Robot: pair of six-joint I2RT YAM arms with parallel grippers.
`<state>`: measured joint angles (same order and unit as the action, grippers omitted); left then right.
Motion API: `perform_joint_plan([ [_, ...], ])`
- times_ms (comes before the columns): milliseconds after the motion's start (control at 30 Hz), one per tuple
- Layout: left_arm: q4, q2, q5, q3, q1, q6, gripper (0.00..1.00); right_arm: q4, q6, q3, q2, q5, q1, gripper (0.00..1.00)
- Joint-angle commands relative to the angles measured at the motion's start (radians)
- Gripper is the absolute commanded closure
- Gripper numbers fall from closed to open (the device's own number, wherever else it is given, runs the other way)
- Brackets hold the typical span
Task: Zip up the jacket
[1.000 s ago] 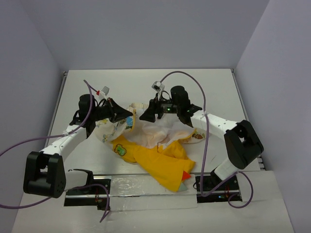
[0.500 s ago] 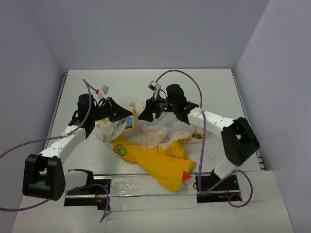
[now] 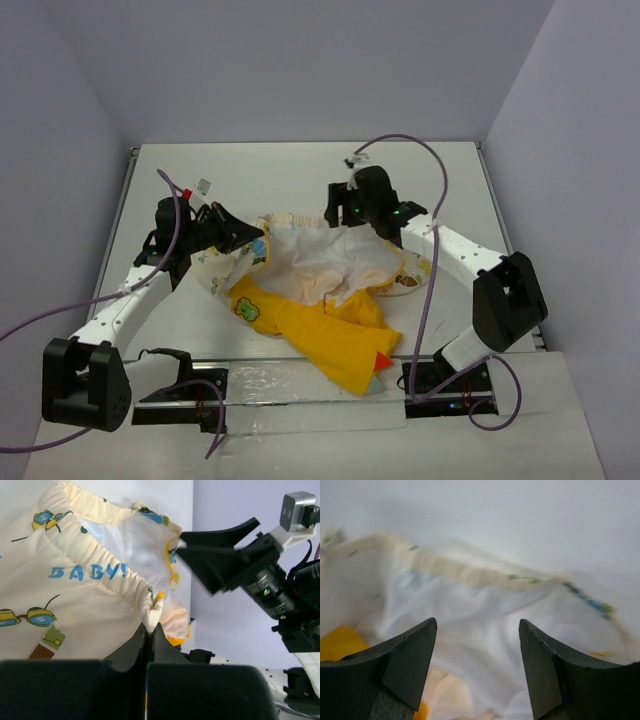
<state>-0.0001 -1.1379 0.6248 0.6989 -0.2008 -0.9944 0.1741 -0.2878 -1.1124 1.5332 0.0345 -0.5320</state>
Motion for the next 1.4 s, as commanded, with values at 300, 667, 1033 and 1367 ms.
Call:
perform_joint_plan([
  [300,0.048,0.082,-0.057,-0.005,0.002,0.043,1.0,0.119,0.063,0.004,0.019,-0.082,0.313,0.21],
  [667,0.043,0.043,-0.022,0.027,0.003,0.052,1.0,0.048,0.021,-0.012,0.183,0.161,0.393,0.25],
  [1033,0.009,0.046,-0.045,0.054,0.003,0.067,1.0,-0.027,-0.035,0.061,-0.017,0.462,0.364,1.0],
  [1367,-0.041,0.058,-0.069,0.095,0.003,0.094,1.0,0.095,0.02,0.138,-0.268,0.244,0.184,0.99],
])
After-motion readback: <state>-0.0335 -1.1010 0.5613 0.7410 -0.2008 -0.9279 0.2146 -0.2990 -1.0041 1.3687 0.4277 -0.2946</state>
